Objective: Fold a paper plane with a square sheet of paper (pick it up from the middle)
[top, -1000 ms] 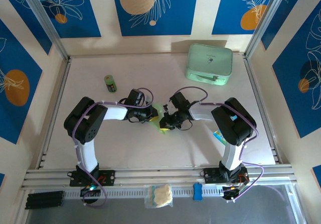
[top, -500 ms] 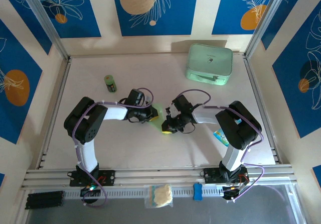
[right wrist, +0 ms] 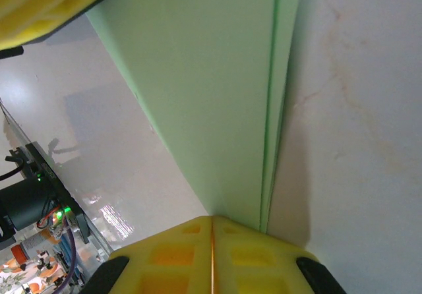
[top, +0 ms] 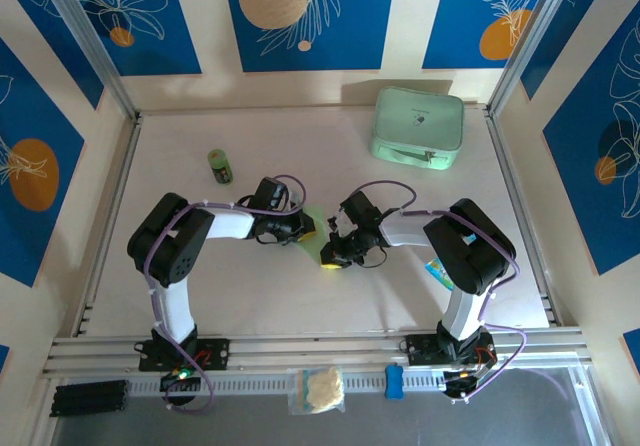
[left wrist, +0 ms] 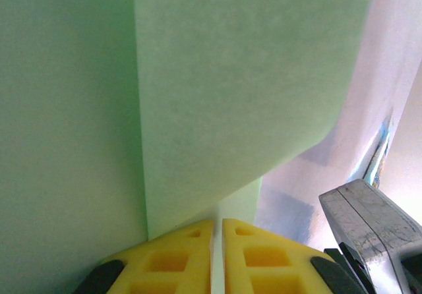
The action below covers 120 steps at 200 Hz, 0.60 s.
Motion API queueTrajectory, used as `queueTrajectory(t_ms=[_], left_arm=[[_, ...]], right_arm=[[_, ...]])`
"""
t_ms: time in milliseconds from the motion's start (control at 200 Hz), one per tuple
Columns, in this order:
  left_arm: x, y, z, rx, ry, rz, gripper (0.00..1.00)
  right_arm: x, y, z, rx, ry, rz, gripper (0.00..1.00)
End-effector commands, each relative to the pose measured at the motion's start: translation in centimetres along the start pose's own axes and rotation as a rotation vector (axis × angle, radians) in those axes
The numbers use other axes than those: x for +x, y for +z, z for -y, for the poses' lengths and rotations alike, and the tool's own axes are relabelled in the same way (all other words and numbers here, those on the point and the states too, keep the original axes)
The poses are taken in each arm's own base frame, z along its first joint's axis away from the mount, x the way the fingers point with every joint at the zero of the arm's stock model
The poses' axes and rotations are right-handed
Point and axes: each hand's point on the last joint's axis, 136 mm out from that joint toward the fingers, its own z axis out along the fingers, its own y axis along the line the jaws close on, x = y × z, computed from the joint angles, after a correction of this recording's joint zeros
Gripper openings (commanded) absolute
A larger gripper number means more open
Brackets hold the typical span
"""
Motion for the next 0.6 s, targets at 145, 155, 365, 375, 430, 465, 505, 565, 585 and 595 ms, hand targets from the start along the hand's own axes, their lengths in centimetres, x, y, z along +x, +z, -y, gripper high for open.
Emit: queueTrajectory(t_ms=[145, 155, 365, 375, 430, 465, 505, 565, 585, 595], left_arm=[[1.8, 0.7, -5.7, -0.187, -0.109, -0.041, 0.14], [1.8, 0.7, -5.7, -0.188, -0.110, -0.042, 0.14], [1.8, 0.7, -5.8, -0.193, -0.112, -0.042, 0.14], [1.8, 0.7, -5.8, -0.193, -0.112, -0.042, 0.14], [1.8, 0.7, -5.8, -0.195, -0.113, -0.043, 0.14], [1.8, 0.7, -5.9, -0.197, -0.114, -0.044, 0.14], [1.8, 0.7, -5.9, -0.198, -0.115, -0.044, 0.14], [1.8, 0.6, -5.8, -0.199, -0.113, -0.044, 0.14], [1.8, 0.6, -5.9, -0.201, -0.114, -0.044, 0.14], [1.8, 0.6, -5.9, -0.201, -0.115, -0.044, 0.14]], right_arm=[[-0.2, -2.2, -2.4, -0.023, -0.047, 0.046, 0.09], [-0.3, -2.4, -2.5, -0.023, -0.050, 0.051, 0.09], [-1.7, -2.7, -2.7, 0.018, -0.069, 0.090, 0.09], [-1.7, -2.7, -2.6, 0.019, -0.069, 0.090, 0.09], [-2.0, -2.4, -2.6, 0.021, -0.066, 0.086, 0.09], [-2.1, -2.1, -2.6, 0.023, -0.065, 0.080, 0.09], [-2.2, -1.9, -2.6, 0.027, -0.063, 0.077, 0.09], [-2.2, -1.5, -2.3, 0.035, -0.058, 0.068, 0.09], [-2.2, -1.4, -2.2, 0.038, -0.055, 0.064, 0.09], [-2.2, -1.3, -2.2, 0.039, -0.055, 0.063, 0.09]])
